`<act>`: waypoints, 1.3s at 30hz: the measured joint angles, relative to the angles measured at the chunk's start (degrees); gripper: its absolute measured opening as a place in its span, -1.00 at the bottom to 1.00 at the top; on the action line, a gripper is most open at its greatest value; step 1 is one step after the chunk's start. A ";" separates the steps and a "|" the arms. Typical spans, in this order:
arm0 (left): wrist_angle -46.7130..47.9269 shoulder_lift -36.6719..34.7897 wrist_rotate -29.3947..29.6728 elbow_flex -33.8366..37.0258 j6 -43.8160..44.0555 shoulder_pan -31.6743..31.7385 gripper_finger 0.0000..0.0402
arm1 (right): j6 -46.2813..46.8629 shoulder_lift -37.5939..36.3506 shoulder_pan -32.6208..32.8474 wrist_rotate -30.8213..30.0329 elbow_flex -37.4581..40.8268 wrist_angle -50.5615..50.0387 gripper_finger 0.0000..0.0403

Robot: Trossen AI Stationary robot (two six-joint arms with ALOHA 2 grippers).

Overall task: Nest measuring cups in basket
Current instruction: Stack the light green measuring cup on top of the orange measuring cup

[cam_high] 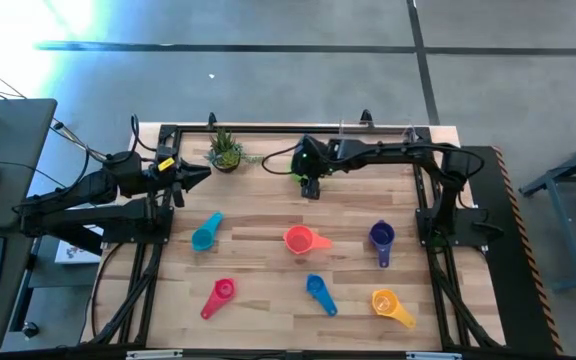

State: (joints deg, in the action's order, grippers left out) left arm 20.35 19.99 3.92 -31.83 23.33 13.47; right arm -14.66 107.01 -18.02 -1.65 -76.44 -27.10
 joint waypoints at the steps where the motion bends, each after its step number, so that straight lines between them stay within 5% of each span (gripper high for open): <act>1: 0.01 -0.01 -0.01 0.00 -0.02 0.00 -0.71 | -0.20 0.22 0.00 -0.02 0.00 0.06 0.14; 39: 2.63 0.01 1.82 0.07 0.44 0.00 -0.71 | -10.05 2.59 -3.28 1.75 -0.02 0.40 0.14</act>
State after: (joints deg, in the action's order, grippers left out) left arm 22.98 20.01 5.74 -31.77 23.77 13.47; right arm -24.71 109.60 -21.30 0.10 -76.47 -26.70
